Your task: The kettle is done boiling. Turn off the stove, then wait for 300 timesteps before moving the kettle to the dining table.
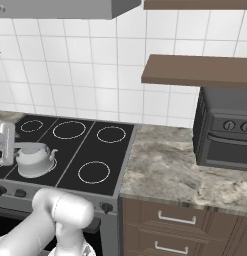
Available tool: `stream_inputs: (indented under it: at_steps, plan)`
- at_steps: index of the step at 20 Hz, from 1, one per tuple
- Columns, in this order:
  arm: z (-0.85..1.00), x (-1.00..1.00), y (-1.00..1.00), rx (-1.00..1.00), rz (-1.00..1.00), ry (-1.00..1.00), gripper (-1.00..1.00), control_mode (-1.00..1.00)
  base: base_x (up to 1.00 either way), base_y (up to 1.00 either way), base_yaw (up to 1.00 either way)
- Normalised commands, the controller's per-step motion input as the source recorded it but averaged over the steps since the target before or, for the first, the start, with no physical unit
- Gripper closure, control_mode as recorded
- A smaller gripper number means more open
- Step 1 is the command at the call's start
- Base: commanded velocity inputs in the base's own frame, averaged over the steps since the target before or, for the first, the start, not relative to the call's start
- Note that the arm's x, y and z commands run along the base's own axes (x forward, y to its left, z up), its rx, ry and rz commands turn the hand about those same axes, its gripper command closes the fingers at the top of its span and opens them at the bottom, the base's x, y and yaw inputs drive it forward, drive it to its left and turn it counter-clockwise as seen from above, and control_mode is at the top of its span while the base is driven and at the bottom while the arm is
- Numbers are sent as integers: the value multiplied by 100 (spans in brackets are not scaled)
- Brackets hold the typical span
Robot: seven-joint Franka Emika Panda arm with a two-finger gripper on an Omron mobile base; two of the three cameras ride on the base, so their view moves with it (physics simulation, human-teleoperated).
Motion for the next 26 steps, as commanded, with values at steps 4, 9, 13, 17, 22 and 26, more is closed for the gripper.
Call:
stream_inputs:
  at_steps: [4,9,13,17,22,26]
  plan:
    - [-13,1,0,4,0,0,-100,-100,0,0,0]
    - [-15,3,0,4,0,0,100,-100,0,0,0]
    - [-4,0,0,1,0,0,100,-100,0,0,0]
    - [0,0,0,1,0,0,100,-100,0,0,0]
    - [1,-1,0,1,0,-4,100,-100,0,0,0]
    - [18,-7,0,0,0,-10,100,-100,0,0,0]
